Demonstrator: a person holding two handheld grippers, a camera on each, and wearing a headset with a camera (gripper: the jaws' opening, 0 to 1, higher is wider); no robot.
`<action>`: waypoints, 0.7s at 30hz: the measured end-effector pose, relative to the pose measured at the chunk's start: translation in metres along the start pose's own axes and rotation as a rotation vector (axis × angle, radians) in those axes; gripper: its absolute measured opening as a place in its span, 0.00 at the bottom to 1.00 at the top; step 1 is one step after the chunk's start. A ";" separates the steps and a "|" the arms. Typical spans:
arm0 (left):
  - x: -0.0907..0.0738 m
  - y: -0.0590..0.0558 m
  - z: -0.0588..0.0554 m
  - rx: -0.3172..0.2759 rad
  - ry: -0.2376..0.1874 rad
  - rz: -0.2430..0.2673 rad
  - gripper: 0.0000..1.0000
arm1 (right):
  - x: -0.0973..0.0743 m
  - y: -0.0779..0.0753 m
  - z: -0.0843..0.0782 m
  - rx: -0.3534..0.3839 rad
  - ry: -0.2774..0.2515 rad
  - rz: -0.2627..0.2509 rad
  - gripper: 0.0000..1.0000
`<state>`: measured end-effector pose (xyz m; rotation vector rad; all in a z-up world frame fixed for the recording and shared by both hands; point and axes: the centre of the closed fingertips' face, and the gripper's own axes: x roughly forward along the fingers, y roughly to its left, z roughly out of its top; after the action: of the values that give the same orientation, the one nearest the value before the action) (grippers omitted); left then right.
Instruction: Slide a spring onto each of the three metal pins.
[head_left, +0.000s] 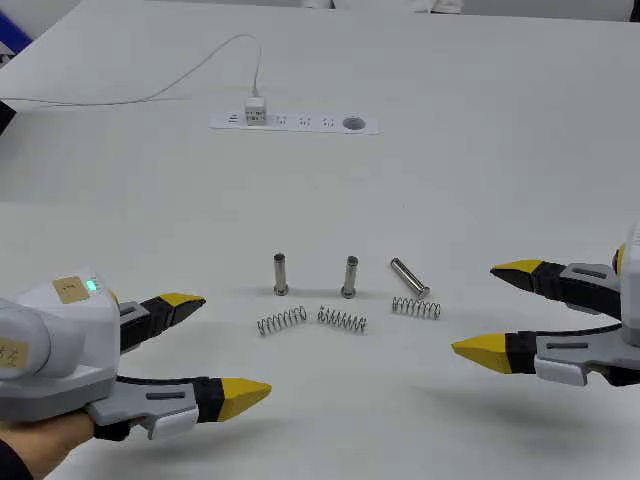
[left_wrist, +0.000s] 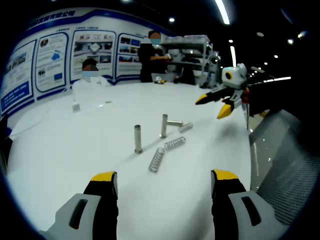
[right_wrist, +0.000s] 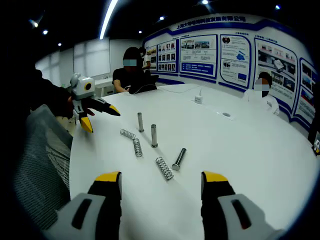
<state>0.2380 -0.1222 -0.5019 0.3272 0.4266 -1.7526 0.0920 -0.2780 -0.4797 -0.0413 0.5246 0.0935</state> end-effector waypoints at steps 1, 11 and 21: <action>0.000 0.000 0.000 0.001 0.000 0.001 0.78 | 0.000 0.000 0.000 -0.001 0.000 0.000 0.66; 0.000 0.000 0.000 -0.003 0.002 0.004 0.77 | -0.002 0.001 0.001 0.003 0.001 -0.007 0.65; 0.000 0.000 -0.001 -0.006 0.007 0.004 0.76 | -0.001 0.001 0.001 0.008 0.001 -0.010 0.65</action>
<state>0.2380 -0.1222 -0.5030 0.3299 0.4353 -1.7461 0.0913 -0.2775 -0.4783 -0.0358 0.5261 0.0818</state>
